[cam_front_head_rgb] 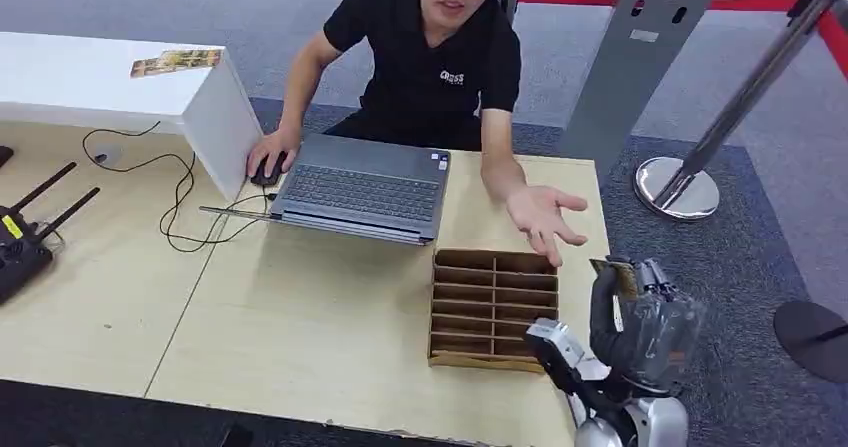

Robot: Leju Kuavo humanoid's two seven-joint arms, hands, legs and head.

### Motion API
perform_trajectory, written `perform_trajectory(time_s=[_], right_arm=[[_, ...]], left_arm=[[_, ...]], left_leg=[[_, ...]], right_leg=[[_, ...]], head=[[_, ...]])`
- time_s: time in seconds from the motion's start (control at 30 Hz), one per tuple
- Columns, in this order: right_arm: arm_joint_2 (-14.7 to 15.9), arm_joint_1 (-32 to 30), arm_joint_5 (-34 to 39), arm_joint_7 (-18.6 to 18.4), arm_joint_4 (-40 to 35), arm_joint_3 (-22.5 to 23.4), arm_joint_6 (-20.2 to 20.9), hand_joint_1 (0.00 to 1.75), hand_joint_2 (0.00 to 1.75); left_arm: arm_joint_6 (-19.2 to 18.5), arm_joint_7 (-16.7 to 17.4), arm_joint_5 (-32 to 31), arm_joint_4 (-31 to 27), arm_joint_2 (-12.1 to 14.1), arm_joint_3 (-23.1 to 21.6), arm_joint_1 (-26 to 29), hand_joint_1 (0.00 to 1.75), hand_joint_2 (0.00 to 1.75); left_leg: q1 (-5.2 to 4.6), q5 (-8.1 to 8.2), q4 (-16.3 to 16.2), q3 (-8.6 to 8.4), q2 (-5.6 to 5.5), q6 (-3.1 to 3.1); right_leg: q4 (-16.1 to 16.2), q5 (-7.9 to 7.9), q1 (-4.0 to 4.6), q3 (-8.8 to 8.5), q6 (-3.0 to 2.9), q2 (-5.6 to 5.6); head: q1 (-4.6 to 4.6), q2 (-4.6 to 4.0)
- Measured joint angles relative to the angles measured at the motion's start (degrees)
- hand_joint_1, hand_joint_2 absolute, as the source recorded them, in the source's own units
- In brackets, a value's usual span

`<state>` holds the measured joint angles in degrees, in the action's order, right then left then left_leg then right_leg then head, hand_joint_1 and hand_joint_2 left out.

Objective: Pass the card to the sensor for recognition and then transmit it.

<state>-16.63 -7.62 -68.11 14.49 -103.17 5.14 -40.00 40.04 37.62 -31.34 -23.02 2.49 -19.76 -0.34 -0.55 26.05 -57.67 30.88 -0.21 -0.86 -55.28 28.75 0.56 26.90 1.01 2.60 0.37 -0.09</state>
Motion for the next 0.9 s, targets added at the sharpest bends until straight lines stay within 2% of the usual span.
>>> perform_trajectory(time_s=[0.2,0.9], right_arm=[[0.26,0.58,-1.12,-1.00,1.79,-1.66,0.00,1.75,1.75],[0.55,1.37,-1.01,-0.72,4.50,-4.61,-0.02,1.75,1.75]], left_arm=[[0.00,-0.70,0.77,0.00,0.02,-0.83,-0.05,0.00,1.75],[0.00,-0.22,2.08,0.00,0.22,-2.41,-0.09,0.00,1.75]], left_leg=[[0.00,0.00,0.00,0.02,0.00,0.00],[0.00,0.00,0.00,0.02,-0.01,0.01]], right_leg=[[0.00,0.00,0.00,0.01,0.00,0.00],[0.00,0.00,0.00,0.02,0.00,0.01]], head=[[0.00,0.00],[0.00,0.00]])
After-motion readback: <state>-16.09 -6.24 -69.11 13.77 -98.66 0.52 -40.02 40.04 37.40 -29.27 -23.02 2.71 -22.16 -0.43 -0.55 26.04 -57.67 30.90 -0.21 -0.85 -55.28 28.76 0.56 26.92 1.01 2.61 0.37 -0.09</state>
